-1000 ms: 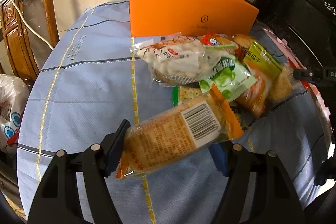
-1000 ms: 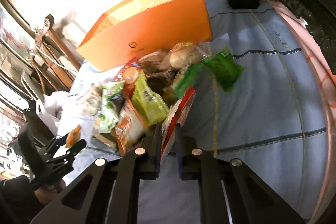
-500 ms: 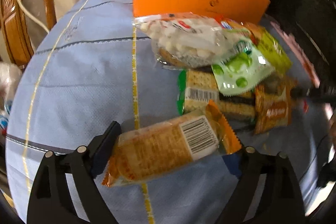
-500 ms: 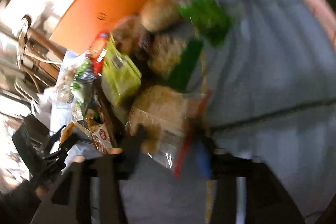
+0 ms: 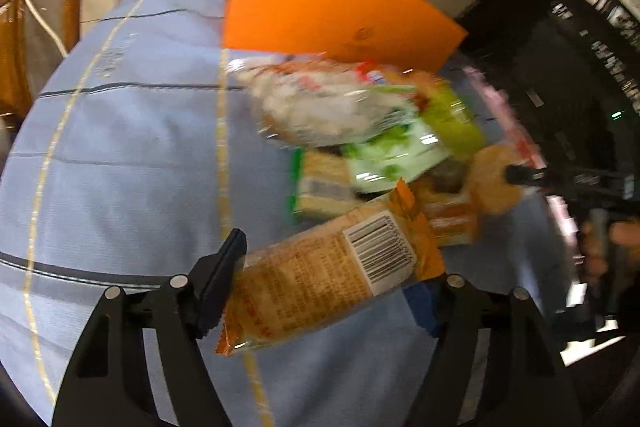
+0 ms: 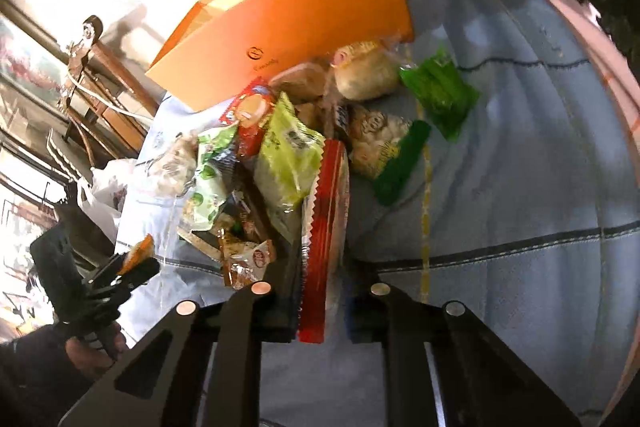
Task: Organize snacks
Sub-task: 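Lift both held packets and carry them above the orange box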
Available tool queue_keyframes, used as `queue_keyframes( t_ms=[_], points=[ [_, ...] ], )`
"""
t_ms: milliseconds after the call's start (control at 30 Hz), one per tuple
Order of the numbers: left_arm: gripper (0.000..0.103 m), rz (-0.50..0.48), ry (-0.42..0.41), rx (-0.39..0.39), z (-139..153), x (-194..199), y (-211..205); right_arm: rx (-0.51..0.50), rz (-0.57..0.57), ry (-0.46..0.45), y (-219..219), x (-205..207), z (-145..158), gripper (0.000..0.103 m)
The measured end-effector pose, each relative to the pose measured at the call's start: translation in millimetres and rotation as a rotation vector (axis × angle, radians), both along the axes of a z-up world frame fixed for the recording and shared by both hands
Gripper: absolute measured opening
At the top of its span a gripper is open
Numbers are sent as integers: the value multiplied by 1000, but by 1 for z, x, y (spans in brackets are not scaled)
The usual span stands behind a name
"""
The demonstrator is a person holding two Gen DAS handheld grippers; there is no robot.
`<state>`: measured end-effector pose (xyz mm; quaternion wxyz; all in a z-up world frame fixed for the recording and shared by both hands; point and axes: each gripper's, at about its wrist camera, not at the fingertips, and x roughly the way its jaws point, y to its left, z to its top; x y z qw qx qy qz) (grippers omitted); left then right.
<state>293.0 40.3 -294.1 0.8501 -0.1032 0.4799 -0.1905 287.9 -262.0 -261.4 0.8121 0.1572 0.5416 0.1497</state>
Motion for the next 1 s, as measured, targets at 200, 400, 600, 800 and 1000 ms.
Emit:
queue_keyframes(
  t_ms=[200, 400, 600, 800, 1000],
  points=[
    [70, -21, -70, -60, 35, -1, -10, -1, 7, -31, -1, -5, 12, 15],
    [70, -26, -129, -61, 63, 2, -13, 29, -7, -100, -6, -3, 43, 15],
    [70, -17, -145, -81, 77, 6, -13, 64, -19, -151, -11, -5, 68, 15],
    [70, -14, -163, -87, 91, 9, -13, 98, -24, -206, -13, -6, 97, 15],
    [69, -22, -224, -86, 126, 33, -19, 109, -39, -316, -15, 16, 147, 15]
  ],
)
